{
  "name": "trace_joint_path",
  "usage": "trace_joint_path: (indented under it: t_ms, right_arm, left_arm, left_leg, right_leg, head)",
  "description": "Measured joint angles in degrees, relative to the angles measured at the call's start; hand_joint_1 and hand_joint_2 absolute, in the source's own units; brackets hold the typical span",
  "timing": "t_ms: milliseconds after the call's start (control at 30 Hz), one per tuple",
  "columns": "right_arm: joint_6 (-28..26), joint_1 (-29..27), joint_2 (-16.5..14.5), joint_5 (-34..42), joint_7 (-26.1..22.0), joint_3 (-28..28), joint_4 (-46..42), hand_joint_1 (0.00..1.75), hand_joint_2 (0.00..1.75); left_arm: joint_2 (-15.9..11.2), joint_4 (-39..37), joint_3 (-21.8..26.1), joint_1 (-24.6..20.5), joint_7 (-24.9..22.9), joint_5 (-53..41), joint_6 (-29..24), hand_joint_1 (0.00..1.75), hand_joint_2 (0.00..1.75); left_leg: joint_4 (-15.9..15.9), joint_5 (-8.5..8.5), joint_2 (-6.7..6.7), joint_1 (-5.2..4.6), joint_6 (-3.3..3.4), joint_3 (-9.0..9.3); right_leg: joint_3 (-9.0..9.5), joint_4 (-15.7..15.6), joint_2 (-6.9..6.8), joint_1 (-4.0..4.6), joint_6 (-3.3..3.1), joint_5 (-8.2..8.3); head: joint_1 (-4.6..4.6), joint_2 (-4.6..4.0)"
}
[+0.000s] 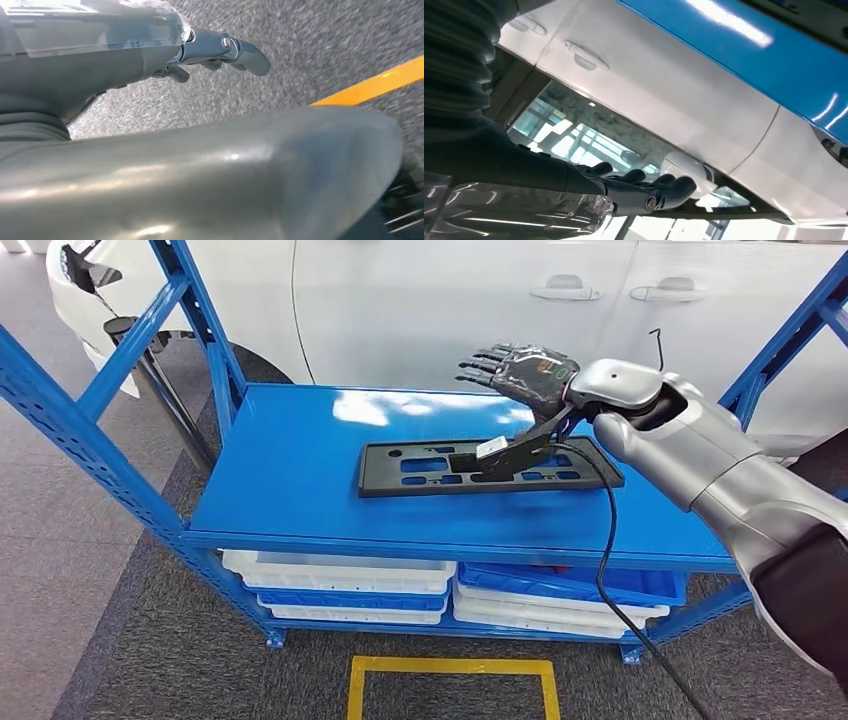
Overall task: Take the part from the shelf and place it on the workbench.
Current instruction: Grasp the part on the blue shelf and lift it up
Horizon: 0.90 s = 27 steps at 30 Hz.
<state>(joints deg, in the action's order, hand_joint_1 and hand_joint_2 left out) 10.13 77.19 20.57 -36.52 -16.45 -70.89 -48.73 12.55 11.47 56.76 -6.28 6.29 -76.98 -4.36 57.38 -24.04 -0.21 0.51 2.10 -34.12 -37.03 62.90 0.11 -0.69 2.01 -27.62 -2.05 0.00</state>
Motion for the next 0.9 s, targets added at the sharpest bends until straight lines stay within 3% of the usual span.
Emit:
trace_joint_path:
  t_ms: [67,100,133,167,233,300,367,467,567,600,633,667,767,833,900]
  right_arm:
    - [-1.43,-1.31,-0.08,-0.11,0.16,-0.40,0.32,0.00,1.75]
    - [-2.46,-2.25,-0.14,-0.36,0.32,-0.54,0.60,0.00,1.75]
    - [-3.86,-3.26,-0.24,-0.80,0.59,-0.61,0.97,0.00,1.75]
    - [-5.48,-4.22,-0.40,-1.41,0.90,-0.61,1.39,0.00,1.75]
    - [-9.06,-5.83,-0.87,-2.72,1.49,-0.50,2.32,0.00,1.75]
    - [-11.48,-7.21,-1.40,-3.63,1.79,-0.29,3.34,0.00,1.75]
    - [-12.51,-8.58,-1.84,-4.15,1.91,-0.05,4.34,0.00,1.75]
    - [-14.25,-10.67,-2.66,-5.31,2.44,1.20,6.14,0.00,1.75]
    - [-15.59,-13.17,-3.77,-6.68,2.48,3.27,8.85,0.00,1.75]
    - [-15.72,-13.96,-4.09,-6.95,2.41,3.80,9.70,0.00,1.75]
    - [-15.76,-14.63,-4.36,-7.10,2.37,4.23,10.41,0.00,1.75]
    - [-15.76,-15.14,-4.59,-7.17,2.36,4.68,11.06,0.00,1.75]
    - [-15.85,-15.87,-5.00,-7.28,2.40,6.26,12.48,0.00,1.75]
    - [-16.45,-16.45,-5.05,-7.38,2.44,7.42,13.14,0.00,1.75]
    - [-17.51,-17.47,-5.05,-7.78,2.58,8.46,13.53,0.00,1.75]
  left_arm:
    - [0.00,0.00,0.00,-0.16,-0.08,0.10,-0.04,0.00,0.00]
    - [0.00,0.00,0.00,-0.11,-0.15,0.11,-0.05,0.00,0.00]
    - [0.00,0.00,0.00,-0.02,-0.22,0.11,-0.05,0.00,0.00]
    - [0.01,0.00,0.00,0.07,-0.30,0.11,-0.05,0.00,0.00]
    - [0.02,0.00,0.00,0.14,-0.39,0.09,-0.05,0.00,0.00]
    - [0.04,0.00,0.00,0.07,-0.45,0.08,-0.05,0.00,0.00]
    - [0.04,0.00,0.00,0.05,-0.49,0.08,-0.04,0.00,0.00]
    - [0.03,0.00,0.00,0.01,-0.51,0.08,-0.05,0.00,0.00]
    - [0.04,0.00,0.00,0.02,-0.52,0.08,-0.12,0.00,0.00]
    - [0.03,0.00,0.00,0.04,-0.52,0.08,-0.16,0.00,0.00]
    - [0.03,0.00,0.00,0.05,-0.51,0.07,-0.19,0.00,0.00]
    - [0.02,0.00,0.00,0.05,-0.50,0.05,-0.21,0.00,0.00]
    - [0.01,0.00,-0.03,0.01,-0.49,-0.21,-0.20,0.00,0.00]
    - [0.00,0.00,-0.05,0.02,-0.52,-0.34,-0.06,0.00,0.00]
    - [-0.01,0.00,-0.07,0.10,-0.55,-0.35,0.08,0.00,0.00]
  left_leg:
    - [-0.01,0.00,0.01,-0.02,0.15,-0.03]
    - [0.01,-0.03,-0.03,-0.02,0.18,-0.02]
    - [0.06,-0.05,-0.09,-0.02,0.19,0.01]
    - [0.12,-0.09,-0.17,-0.02,0.14,0.04]
    - [0.34,-0.28,-0.27,-0.07,-0.11,0.06]
    - [0.56,-0.53,-0.31,-0.24,-0.56,-0.01]
    - [0.52,-0.62,-0.33,-0.31,-1.09,-0.01]
    - [2.19,-2.00,-0.24,-0.25,-1.98,-0.66]
    - [12.57,-7.15,-0.17,-0.04,-2.74,-5.44]
    - [15.83,-8.20,-0.16,0.03,-2.91,-7.08]
    - [17.24,-8.19,-0.16,0.08,-3.00,-7.88]
    - [16.30,-7.06,-0.15,0.12,-3.01,-7.55]
    - [4.87,-1.52,-0.12,0.12,-2.53,-2.26]
    - [0.96,-0.58,-0.15,0.00,-1.93,-0.39]
    - [0.72,-0.53,-0.20,-0.11,-1.22,-0.27]
  right_leg:
    - [-3.83,7.93,-0.01,-0.10,0.38,-3.40]
    - [-5.25,10.73,-0.02,-0.16,0.51,-4.07]
    - [-5.69,11.41,-0.03,-0.21,0.55,-3.62]
    - [-4.97,9.65,-0.04,-0.24,0.49,-2.13]
    - [-1.19,1.55,-0.06,-0.20,0.16,1.76]
    - [1.50,-4.26,-0.04,0.12,-0.36,3.62]
    - [1.84,-5.16,-0.01,0.44,-0.93,3.68]
    - [2.19,-5.74,-0.11,0.02,-1.96,3.96]
    - [2.39,-5.96,-0.22,-0.06,-2.52,3.95]
    - [2.39,-5.93,-0.21,-0.03,-2.54,3.93]
    - [2.40,-5.90,-0.20,-0.03,-2.54,3.90]
    - [2.43,-5.84,-0.18,-0.04,-2.49,3.85]
    - [2.51,-5.53,-0.07,0.05,-1.98,3.52]
    - [2.44,-5.40,-0.04,0.28,-1.45,3.42]
    - [2.47,-5.51,-0.04,0.31,-0.79,3.47]
  head:
    - [0.00,0.00]
    - [0.00,0.00]
    - [0.00,0.00]
    - [0.00,0.00]
    - [0.00,0.00]
    - [-0.01,0.00]
    - [-0.01,0.01]
    - [-0.01,0.01]
    - [-0.02,0.00]
    - [-0.02,0.00]
    - [-0.02,0.00]
    - [-0.02,0.00]
    - [-0.01,0.00]
    - [-0.01,0.00]
    - [-0.01,0.00]
